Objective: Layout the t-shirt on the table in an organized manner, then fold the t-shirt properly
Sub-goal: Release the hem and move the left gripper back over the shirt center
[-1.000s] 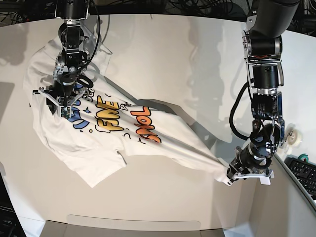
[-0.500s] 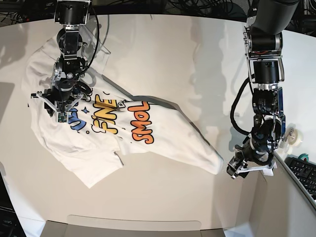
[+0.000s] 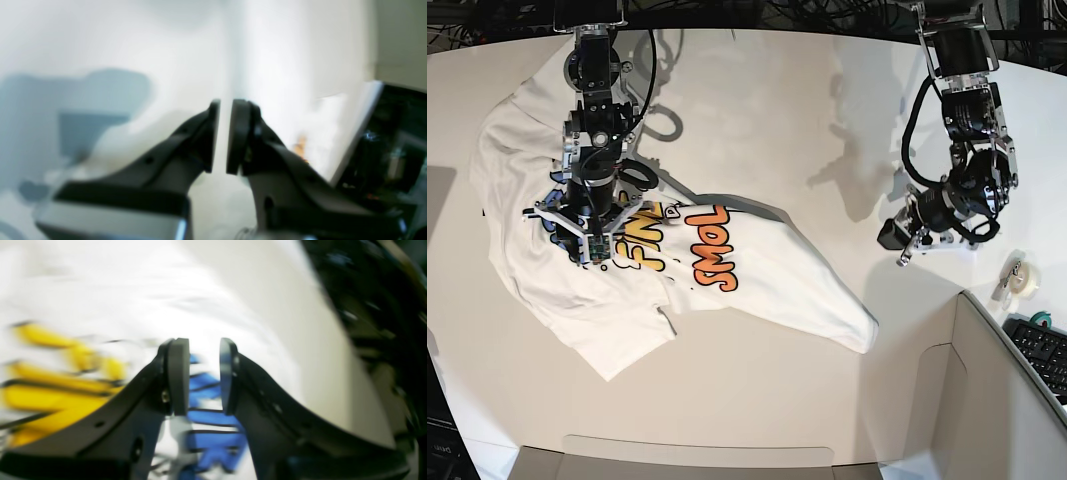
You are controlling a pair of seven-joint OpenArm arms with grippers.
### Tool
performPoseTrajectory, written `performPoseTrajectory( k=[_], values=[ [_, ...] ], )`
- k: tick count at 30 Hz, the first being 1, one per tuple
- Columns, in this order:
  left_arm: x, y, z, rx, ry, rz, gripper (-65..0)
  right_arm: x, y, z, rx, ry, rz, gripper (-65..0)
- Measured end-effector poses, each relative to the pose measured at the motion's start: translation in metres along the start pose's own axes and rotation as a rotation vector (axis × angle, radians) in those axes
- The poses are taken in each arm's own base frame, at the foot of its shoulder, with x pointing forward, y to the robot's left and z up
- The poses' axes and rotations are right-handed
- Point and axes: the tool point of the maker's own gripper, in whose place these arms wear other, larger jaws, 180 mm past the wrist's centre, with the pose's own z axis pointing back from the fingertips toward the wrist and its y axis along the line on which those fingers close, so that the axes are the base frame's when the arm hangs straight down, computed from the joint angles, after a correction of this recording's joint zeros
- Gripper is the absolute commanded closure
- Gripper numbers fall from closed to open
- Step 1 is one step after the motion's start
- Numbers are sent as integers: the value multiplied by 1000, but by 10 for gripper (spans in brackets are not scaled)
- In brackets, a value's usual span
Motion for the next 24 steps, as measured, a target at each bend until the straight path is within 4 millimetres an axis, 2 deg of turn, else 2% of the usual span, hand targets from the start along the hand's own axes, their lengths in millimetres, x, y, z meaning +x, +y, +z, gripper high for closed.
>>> performPoseTrajectory(
  k=[5, 7, 10, 13, 15, 18, 21, 24],
  values=[
    [-52, -1, -17, -5, 111, -32, -20, 26, 30, 2, 73, -67, 36, -159],
    [-73, 10, -20, 19, 160, -31, -19, 42, 43, 3, 101, -106, 44, -159],
    [-90, 25, -23, 78, 197, -74, -18, 62, 60, 3, 141, -154, 64, -159],
    [-107, 11, -30, 58, 238, -124, -18, 73, 73, -9, 165, -170, 84, -159],
    [-125, 2, -35, 43, 284, -161, -19, 65, 77, -21, 166, -137, 102, -159],
    [-144, -1, -42, 30, 334, -173, -19, 35, 85, -35, 182, -46, 131, -159],
    [-138, -2, -56, 49, 336, -168, -20, 6, 97, -37, 208, 25, 148, -159],
    [-128, -4, -69, 78, 286, -180, -20, -7, 100, -39, 219, 52, 162, -159]
  ],
)
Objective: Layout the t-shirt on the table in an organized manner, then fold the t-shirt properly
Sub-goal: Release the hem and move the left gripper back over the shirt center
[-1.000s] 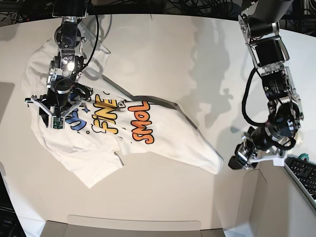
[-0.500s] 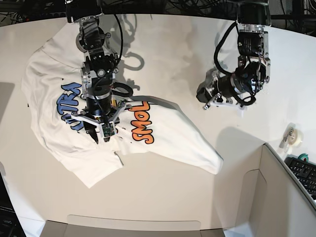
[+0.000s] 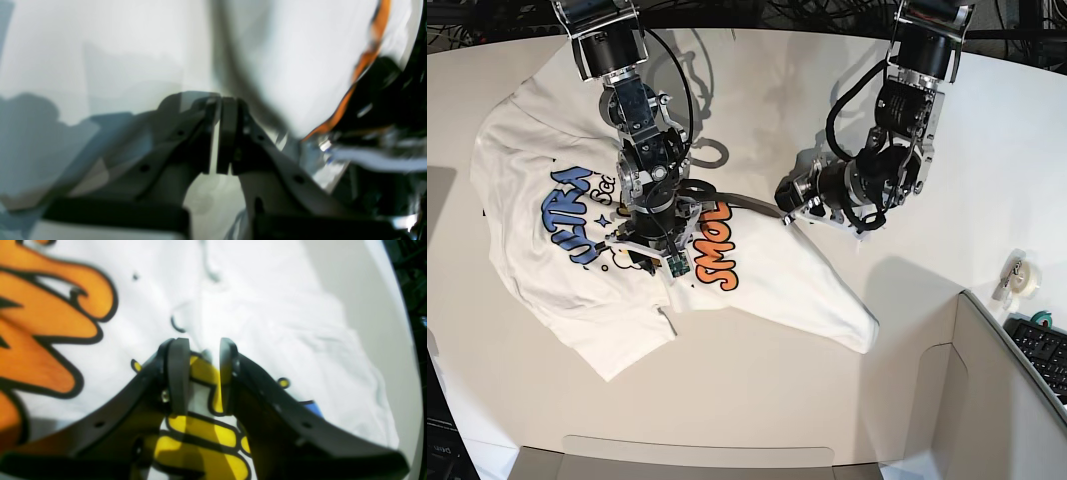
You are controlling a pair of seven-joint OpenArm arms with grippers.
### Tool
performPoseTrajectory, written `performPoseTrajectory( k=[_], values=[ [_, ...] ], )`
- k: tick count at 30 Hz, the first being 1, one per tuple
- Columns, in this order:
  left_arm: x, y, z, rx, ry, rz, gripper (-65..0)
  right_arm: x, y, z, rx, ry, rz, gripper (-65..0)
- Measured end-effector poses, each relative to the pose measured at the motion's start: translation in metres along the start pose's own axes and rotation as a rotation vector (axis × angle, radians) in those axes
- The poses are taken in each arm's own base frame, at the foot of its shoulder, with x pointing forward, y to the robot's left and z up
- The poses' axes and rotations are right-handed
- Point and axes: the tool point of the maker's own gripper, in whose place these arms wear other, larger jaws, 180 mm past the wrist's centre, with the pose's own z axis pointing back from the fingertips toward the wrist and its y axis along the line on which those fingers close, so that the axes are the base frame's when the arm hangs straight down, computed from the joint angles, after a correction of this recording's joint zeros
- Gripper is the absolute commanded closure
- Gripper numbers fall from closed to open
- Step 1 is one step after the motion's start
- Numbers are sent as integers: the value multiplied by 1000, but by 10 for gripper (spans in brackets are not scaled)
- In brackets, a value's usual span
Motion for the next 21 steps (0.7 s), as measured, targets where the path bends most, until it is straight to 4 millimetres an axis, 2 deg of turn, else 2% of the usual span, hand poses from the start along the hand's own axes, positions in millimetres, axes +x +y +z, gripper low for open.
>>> performPoseTrajectory(
  k=[5, 10, 14, 19, 21],
  values=[
    [5, -13, -15, -11, -21, 0, -21, -17, -9, -8, -16, 5, 44, -159],
    [3, -32, -23, -35, -27, 12, -21, -21, -11, -13, -30, 7, 62, -159],
    [0, -53, -28, -61, -21, 11, -21, -21, -11, -13, -31, 8, 62, -159],
    [-22, -90, -39, -122, 33, 16, -21, -21, -12, -13, -31, 7, 62, -159],
    [-21, -103, -39, -143, 30, 11, -21, -20, -12, -12, -32, 5, 60, -159]
  ],
)
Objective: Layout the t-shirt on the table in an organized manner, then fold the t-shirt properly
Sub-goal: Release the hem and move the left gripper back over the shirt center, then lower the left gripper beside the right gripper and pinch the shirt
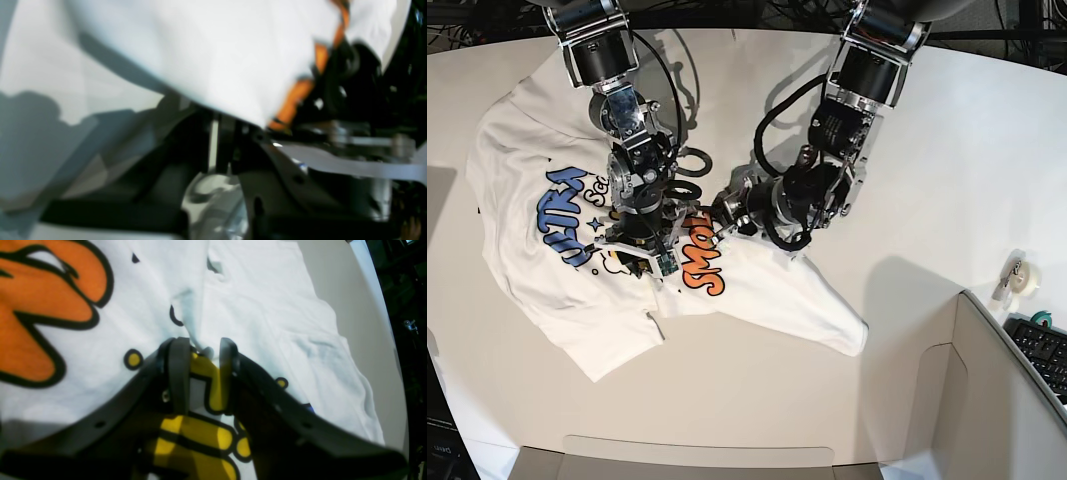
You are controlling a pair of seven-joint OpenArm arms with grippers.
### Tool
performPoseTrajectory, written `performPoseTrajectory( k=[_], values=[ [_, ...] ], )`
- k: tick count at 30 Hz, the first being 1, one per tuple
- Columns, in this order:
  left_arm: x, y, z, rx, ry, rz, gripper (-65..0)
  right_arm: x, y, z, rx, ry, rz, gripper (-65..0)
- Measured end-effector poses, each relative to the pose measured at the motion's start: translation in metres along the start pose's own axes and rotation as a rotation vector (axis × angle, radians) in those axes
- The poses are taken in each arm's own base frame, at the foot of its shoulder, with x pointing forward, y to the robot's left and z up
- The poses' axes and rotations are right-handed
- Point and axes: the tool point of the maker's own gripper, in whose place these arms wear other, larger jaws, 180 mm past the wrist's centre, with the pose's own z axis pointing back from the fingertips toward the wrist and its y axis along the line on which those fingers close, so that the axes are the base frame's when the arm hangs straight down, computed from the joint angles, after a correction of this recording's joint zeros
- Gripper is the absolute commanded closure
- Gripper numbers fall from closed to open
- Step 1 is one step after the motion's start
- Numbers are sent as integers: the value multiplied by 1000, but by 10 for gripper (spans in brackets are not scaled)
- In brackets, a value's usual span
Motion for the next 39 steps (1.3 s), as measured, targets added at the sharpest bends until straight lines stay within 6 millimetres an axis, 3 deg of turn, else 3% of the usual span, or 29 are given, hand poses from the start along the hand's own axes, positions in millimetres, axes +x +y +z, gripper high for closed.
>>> performPoseTrajectory(
  k=[4, 6, 8, 11, 14, 18, 20, 24, 27, 33, 39],
  values=[
    [14, -23, 3, -35, -28, -26, -21, 2, -3, 18, 8, 14, -39, -97],
    [19, -30, 4, -46, -39, -35, -21, 7, -17, 32, -15, -6, -90, -71],
    [20, -33, 4, -50, -39, -40, -21, 16, -50, 43, -93, -49, -137, -54],
    [24, -35, 5, -49, -44, -44, -21, 23, -116, 51, -260, -95, -205, -51],
    [37, -42, 8, -60, -94, -55, -21, -18, -143, 44, -316, 2, -209, -51],
    [42, -41, 8, -54, -120, -52, -21, -91, -124, 24, -250, 217, -169, -50],
    [41, -41, 8, -55, -118, -49, -21, -96, -123, 18, -259, 206, -141, -50],
    [50, -41, -1, -23, -110, -44, -21, -98, -121, 12, -259, 206, -132, -50],
    [58, -53, -11, -7, -160, -87, -21, -94, -112, 11, -246, 198, -99, -50],
    [32, -75, -29, 25, -173, -218, -21, -78, -77, 11, -189, 150, -45, -50],
    [43, -99, -24, 8, -223, -290, -22, -74, -63, 12, -177, 127, -54, -50]
  ],
)
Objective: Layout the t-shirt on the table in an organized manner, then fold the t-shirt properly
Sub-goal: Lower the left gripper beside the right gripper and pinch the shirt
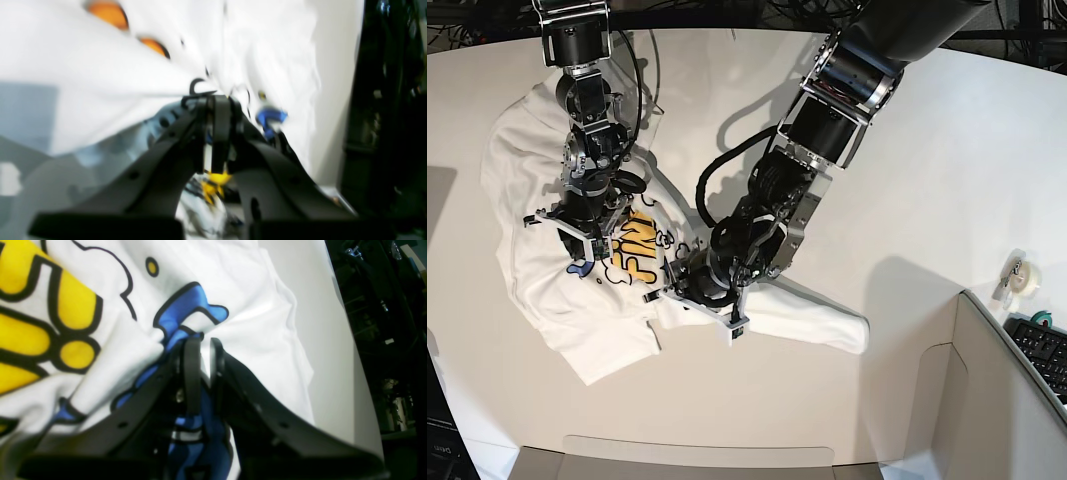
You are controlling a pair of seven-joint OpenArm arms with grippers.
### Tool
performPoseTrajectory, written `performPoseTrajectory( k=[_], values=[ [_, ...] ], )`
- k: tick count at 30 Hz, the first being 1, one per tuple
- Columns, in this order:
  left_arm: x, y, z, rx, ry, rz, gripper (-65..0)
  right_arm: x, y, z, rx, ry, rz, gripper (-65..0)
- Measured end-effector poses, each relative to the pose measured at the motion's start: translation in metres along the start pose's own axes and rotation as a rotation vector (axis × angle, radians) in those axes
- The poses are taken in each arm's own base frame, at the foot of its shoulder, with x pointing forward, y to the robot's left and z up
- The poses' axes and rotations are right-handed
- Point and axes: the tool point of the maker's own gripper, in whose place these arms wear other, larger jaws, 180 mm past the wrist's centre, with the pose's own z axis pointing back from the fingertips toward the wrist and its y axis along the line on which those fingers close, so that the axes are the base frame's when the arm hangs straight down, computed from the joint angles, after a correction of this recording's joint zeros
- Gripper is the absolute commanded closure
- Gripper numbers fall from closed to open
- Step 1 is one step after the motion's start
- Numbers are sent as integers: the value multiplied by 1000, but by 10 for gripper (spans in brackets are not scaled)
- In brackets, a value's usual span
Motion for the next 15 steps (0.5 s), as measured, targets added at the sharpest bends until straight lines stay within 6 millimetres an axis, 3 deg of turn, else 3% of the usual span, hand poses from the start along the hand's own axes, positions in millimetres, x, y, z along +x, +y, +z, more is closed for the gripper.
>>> performPoseTrajectory(
  k=[7, 12, 15],
  values=[
    [-3, -25, -5, -21, -28, -122, -22, 1, 8, 4, 9, -15, -9, -50],
    [-12, -19, -10, 7, -33, -180, -24, 2, 15, 7, 18, -22, -5, -50],
    [-13, -40, 2, -52, -38, -185, -79, 3, 17, 8, 21, -26, -2, -50]
  ],
)
